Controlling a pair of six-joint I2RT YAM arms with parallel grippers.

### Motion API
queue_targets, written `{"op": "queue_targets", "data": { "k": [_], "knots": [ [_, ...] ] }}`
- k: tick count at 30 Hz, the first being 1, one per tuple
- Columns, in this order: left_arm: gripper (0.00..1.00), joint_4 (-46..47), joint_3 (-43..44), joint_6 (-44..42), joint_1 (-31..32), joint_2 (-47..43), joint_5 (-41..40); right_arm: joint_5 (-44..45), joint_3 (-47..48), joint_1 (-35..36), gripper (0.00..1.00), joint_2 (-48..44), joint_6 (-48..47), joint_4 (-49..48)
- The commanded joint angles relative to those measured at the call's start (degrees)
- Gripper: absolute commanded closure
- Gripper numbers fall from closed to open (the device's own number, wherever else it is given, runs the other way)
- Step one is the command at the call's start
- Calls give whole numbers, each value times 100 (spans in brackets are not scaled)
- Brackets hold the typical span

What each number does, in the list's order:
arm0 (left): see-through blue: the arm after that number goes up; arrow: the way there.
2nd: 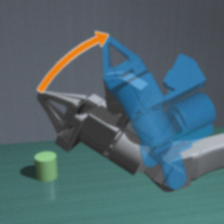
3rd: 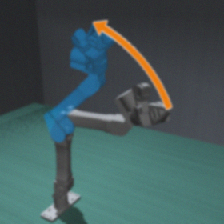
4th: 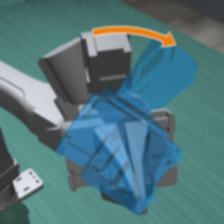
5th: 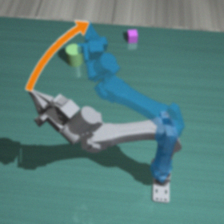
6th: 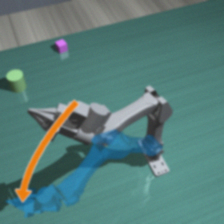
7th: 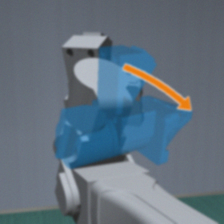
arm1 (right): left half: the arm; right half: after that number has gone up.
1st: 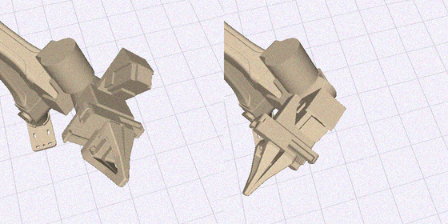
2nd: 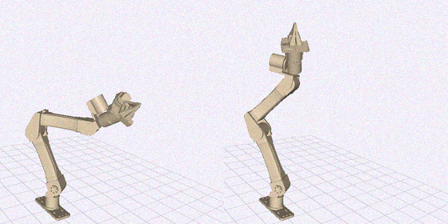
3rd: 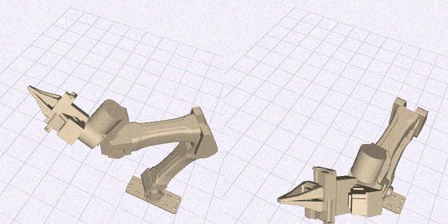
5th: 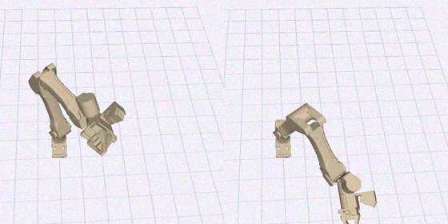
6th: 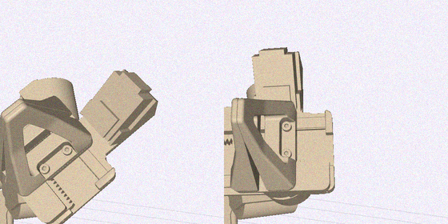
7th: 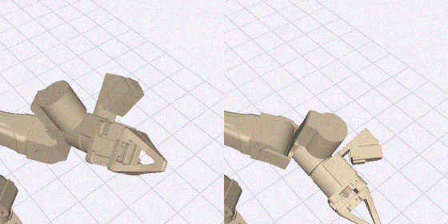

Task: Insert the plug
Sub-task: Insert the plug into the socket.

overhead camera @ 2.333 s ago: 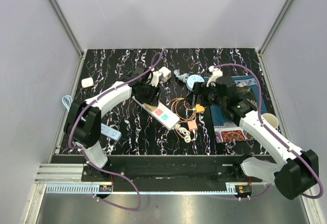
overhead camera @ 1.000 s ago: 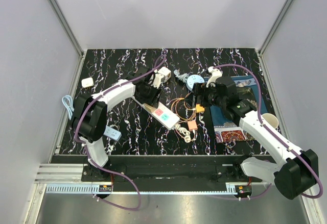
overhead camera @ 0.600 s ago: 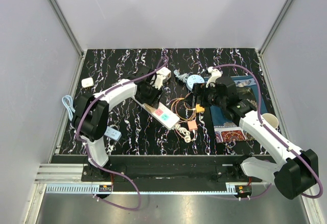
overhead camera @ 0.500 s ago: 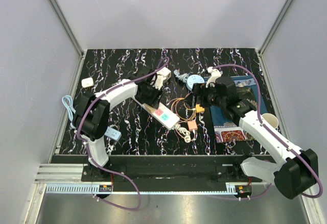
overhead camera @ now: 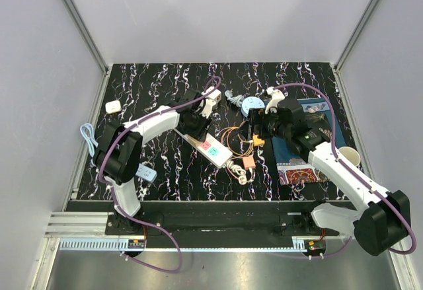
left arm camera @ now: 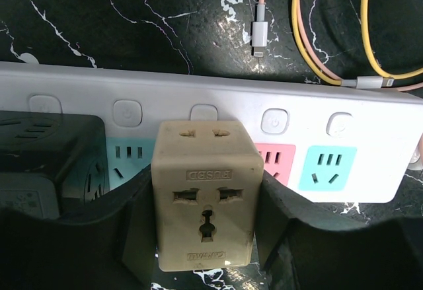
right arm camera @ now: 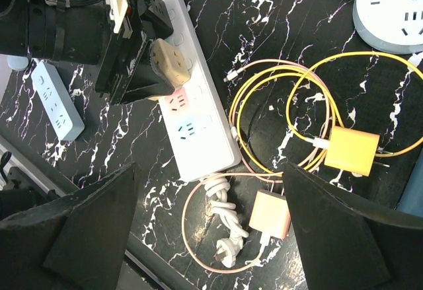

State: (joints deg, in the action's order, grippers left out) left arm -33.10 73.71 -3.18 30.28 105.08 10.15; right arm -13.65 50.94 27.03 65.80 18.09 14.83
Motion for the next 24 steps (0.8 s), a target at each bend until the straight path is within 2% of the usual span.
{"op": "queue_targets", "data": {
  "k": [1, 2, 3, 6, 7, 9, 10, 13, 24],
  "knots": [
    [100, -267, -314, 186, 92, 250, -453, -94, 4, -31, 7, -50, -112, -217],
    [98, -267, -279, 212, 92, 241, -453, -120, 13, -31, 7, -50, -112, -209],
    [87, -267, -261, 256, 101, 215, -444, -120, 13, -39, 7, -58, -104, -209],
    [74, -267, -156, 300, 101, 101, -400, -138, 13, -31, 7, -85, -130, -217],
    [66, -267, -129, 300, 101, 66, -383, -138, 13, -31, 7, -94, -121, -209],
    [58, -249, -50, 448, 101, -39, -382, -155, 13, -31, 7, -102, -130, -226],
    [50, -241, -24, 467, 101, -75, -348, -164, 4, -31, 7, -120, -130, -217],
    [41, -223, 47, 520, 101, -215, -286, -164, -22, -31, 6, -164, -121, -217],
    [35, -74, 12, 555, 118, -585, -303, -199, -75, -31, 6, -217, -112, -209]
  ]
}}
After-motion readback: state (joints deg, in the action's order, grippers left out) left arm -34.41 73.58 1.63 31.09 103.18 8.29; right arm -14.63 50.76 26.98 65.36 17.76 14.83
